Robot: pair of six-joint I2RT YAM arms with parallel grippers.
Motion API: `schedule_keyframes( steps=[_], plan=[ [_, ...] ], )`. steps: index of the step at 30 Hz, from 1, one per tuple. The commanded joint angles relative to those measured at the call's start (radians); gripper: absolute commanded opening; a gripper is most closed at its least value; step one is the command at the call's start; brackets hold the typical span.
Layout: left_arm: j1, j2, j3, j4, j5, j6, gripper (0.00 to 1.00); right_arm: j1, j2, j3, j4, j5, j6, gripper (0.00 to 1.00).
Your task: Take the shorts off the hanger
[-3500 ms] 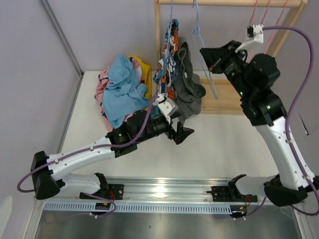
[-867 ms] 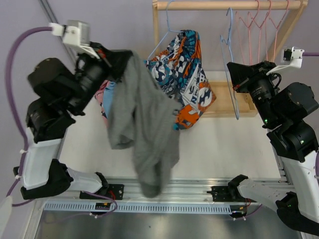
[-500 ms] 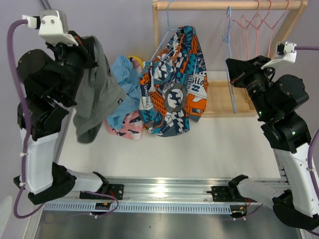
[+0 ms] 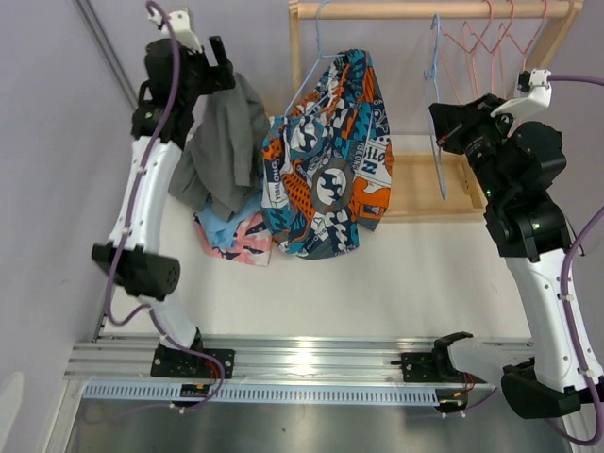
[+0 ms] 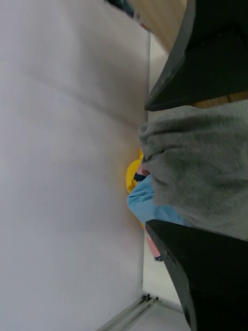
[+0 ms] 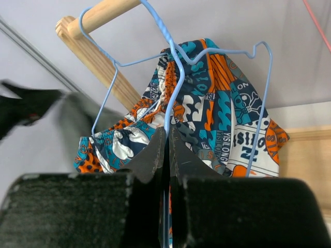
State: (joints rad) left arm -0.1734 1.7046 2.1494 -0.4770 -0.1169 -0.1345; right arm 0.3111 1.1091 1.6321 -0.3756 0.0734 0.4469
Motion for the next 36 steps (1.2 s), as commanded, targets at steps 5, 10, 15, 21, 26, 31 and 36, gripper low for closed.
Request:
schedule_keyframes(
  steps=[5, 10, 15, 21, 26, 31, 36],
  plan=[
    [0.052, 0.164, 0.019, -0.021, 0.053, -0.123, 0.99, -0.043, 0.041, 0.038, 0.104, -0.133, 0.038, 0.0],
    [0.026, -0.192, -0.423, 0.202, 0.048, -0.111, 0.99, -0.059, 0.106, 0.1, 0.122, -0.135, 0.03, 0.0],
    [-0.012, -0.505, -0.703, 0.231, 0.046, -0.083, 0.99, -0.101, 0.187, 0.155, 0.181, -0.119, 0.021, 0.0],
    [-0.038, -0.741, -0.875, 0.213, 0.079, -0.088, 0.99, -0.178, 0.27, 0.189, 0.219, -0.126, 0.059, 0.0],
    [-0.077, -0.806, -0.893, 0.181, 0.129, -0.076, 0.99, -0.204, 0.327, 0.187, 0.231, -0.119, 0.075, 0.0],
    [-0.084, -0.812, -0.867, 0.167, 0.149, -0.083, 0.99, -0.208, 0.296, 0.131, 0.237, -0.118, 0.09, 0.0],
    [-0.089, -0.812, -0.878, 0.167, 0.169, -0.097, 0.99, -0.202, 0.193, 0.054, 0.25, -0.081, 0.089, 0.99]
  ],
)
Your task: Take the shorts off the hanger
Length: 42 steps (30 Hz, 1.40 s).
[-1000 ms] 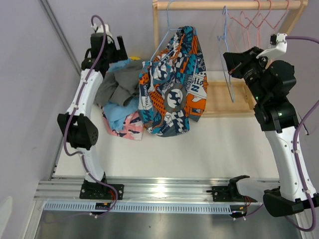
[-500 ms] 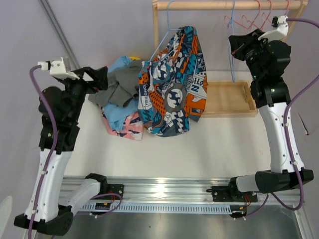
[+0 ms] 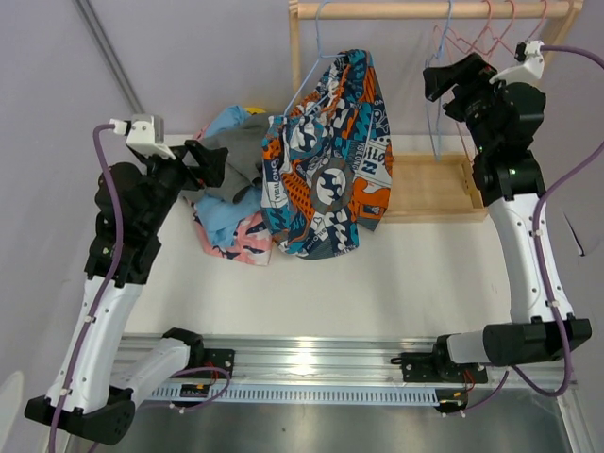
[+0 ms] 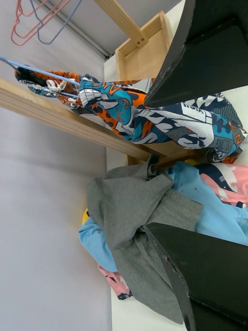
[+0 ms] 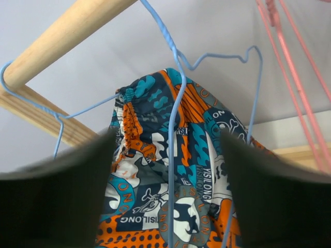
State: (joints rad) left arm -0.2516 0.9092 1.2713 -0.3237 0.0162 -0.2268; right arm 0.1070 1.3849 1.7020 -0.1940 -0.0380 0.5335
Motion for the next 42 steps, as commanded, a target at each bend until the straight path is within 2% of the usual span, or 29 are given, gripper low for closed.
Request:
schedule_keyframes(
  steps=[1, 9, 12, 14, 15, 19, 23, 30, 42],
  plan=[
    [-0.015, -0.018, -0.003, 0.012, 0.034, -0.008, 0.99, 0.006, -0.098, -0.018, 0.064, 0.036, -0.003, 0.99],
    [-0.031, -0.052, -0.056, 0.015, 0.042, -0.013, 0.99, 0.043, -0.247, 0.014, 0.036, 0.135, -0.043, 0.99],
    [-0.032, -0.061, -0.066, 0.021, 0.045, -0.014, 0.99, 0.089, -0.241, 0.05, 0.05, 0.069, -0.014, 0.99],
    [-0.034, -0.064, -0.078, 0.029, 0.048, -0.017, 0.99, 0.134, -0.183, 0.119, 0.045, 0.014, -0.004, 0.99],
    [-0.035, -0.066, -0.081, 0.031, 0.051, -0.019, 0.99, 0.199, -0.155, 0.145, 0.039, -0.002, -0.015, 0.99],
    [-0.038, -0.076, -0.087, 0.035, 0.056, -0.025, 0.99, 0.342, 0.017, 0.293, -0.037, 0.009, -0.089, 0.99],
    [-0.038, -0.085, -0.087, 0.022, 0.08, -0.02, 0.99, 0.382, 0.184, 0.379, -0.045, 0.009, -0.076, 0.99],
    [-0.038, -0.113, -0.119, 0.009, 0.103, -0.009, 0.99, 0.434, 0.34, 0.459, -0.041, 0.024, -0.053, 0.99],
    [-0.038, -0.178, -0.194, 0.012, 0.105, -0.002, 0.99, 0.531, 0.462, 0.499, -0.029, 0.081, -0.05, 0.98]
  ],
)
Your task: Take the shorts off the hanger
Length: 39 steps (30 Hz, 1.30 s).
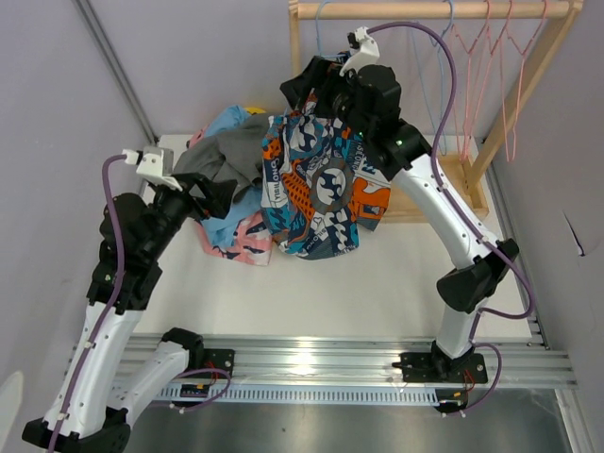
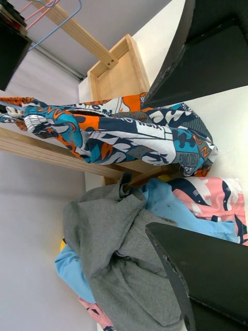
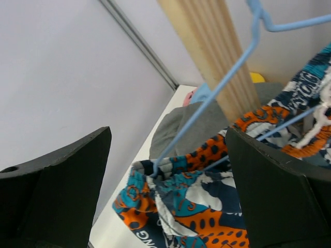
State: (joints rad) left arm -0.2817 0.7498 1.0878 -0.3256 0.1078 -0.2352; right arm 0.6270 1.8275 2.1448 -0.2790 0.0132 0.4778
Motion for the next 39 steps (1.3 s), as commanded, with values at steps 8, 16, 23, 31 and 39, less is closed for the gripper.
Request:
schedule_keyframes(
  steps=[8, 16, 23, 31, 39],
  plan=[
    [-0.008, -0.05, -0.031, -0.009, 0.003, 0.019, 0.99, 0.034, 0.117, 0.135, 0.031, 0.044, 0.018, 0.94],
    [-0.008, -0.064, -0.04, -0.024, 0.009, 0.019, 0.99, 0.048, 0.145, 0.15, 0.038, 0.064, 0.024, 0.37],
    [-0.008, -0.075, -0.065, -0.027, 0.049, 0.007, 0.99, 0.048, 0.116, 0.148, 0.028, 0.065, 0.03, 0.0],
    [-0.031, -0.064, -0.077, 0.019, 0.239, -0.012, 0.99, 0.046, -0.003, 0.109, 0.047, 0.108, -0.007, 0.0],
    [-0.158, -0.021, -0.063, 0.039, 0.273, 0.004, 0.99, 0.034, -0.191, 0.072, 0.077, 0.156, -0.038, 0.0]
  ],
)
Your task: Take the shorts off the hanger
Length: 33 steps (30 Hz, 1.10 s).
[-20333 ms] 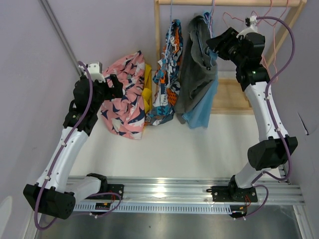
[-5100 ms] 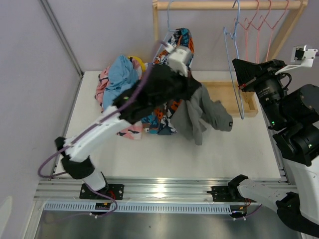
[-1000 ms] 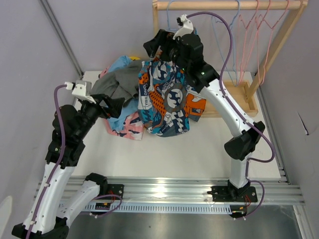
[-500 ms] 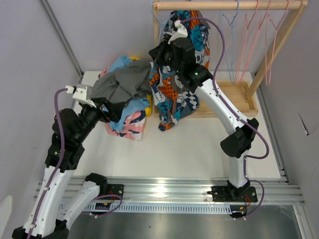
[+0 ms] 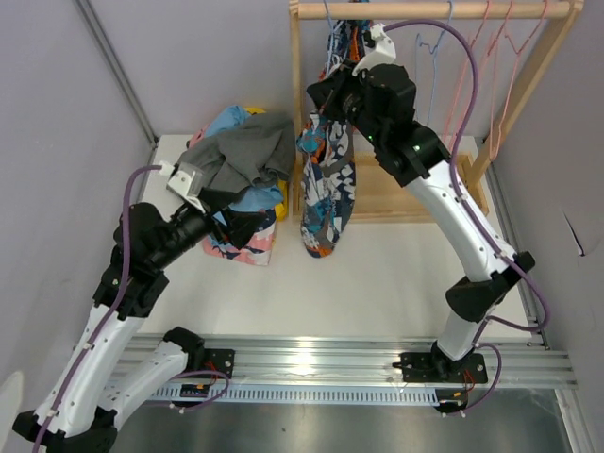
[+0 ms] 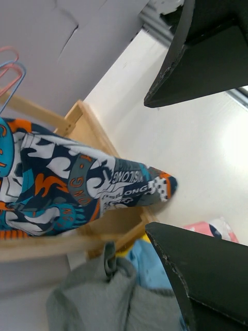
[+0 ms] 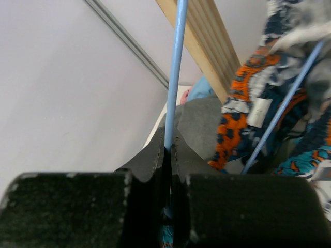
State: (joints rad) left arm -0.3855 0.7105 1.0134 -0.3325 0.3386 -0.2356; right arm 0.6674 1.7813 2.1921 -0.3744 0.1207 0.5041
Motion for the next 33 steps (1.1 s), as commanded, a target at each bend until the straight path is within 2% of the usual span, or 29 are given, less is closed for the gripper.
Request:
schedule_keyframes(
  steps=[1, 4, 7, 8, 9, 11, 13, 17, 22, 31, 32, 33],
  plan=[
    [-0.071, 0.023, 0.011, 0.065, 0.036, 0.004, 0.99, -0.006, -0.163, 0.017, 0.175, 0.054, -0.065, 0.0],
    [-0.166, 0.05, 0.02, 0.143, 0.02, -0.021, 0.99, 0.0, -0.239, -0.038, 0.207, 0.063, -0.065, 0.0],
    [-0.314, 0.113, 0.06, 0.209, -0.001, -0.031, 0.99, 0.018, -0.305, -0.11, 0.232, 0.076, -0.058, 0.0],
    [-0.404, 0.154, 0.079, 0.217, -0.022, -0.022, 0.99, 0.021, -0.321, -0.127, 0.236, 0.079, -0.055, 0.0],
    [-0.453, 0.173, 0.085, 0.225, -0.109, -0.012, 0.99, 0.027, -0.347, -0.143, 0.238, 0.086, -0.049, 0.0],
    [-0.557, 0.216, 0.108, 0.253, -0.17, 0.018, 0.99, 0.056, -0.371, -0.186, 0.244, 0.097, -0.045, 0.0],
    [-0.614, 0.27, 0.122, 0.288, -0.226, 0.016, 0.99, 0.081, -0.407, -0.228, 0.253, 0.135, -0.056, 0.0],
    [-0.665, 0.334, 0.148, 0.383, -0.289, 0.009, 0.99, 0.124, -0.453, -0.288, 0.255, 0.166, -0.047, 0.0],
    [-0.72, 0.392, 0.195, 0.403, -0.367, 0.033, 0.99, 0.176, -0.497, -0.354, 0.279, 0.206, -0.045, 0.0],
    [-0.779, 0.463, 0.232, 0.434, -0.407, 0.056, 0.99, 0.233, -0.513, -0.397, 0.307, 0.241, -0.035, 0.0],
    [-0.782, 0.48, 0.228, 0.437, -0.433, 0.061, 0.97, 0.236, -0.511, -0.397, 0.31, 0.241, -0.035, 0.0],
    [-0.785, 0.487, 0.222, 0.446, -0.443, 0.067, 0.9, 0.239, -0.513, -0.393, 0.313, 0.243, -0.035, 0.0]
  ],
)
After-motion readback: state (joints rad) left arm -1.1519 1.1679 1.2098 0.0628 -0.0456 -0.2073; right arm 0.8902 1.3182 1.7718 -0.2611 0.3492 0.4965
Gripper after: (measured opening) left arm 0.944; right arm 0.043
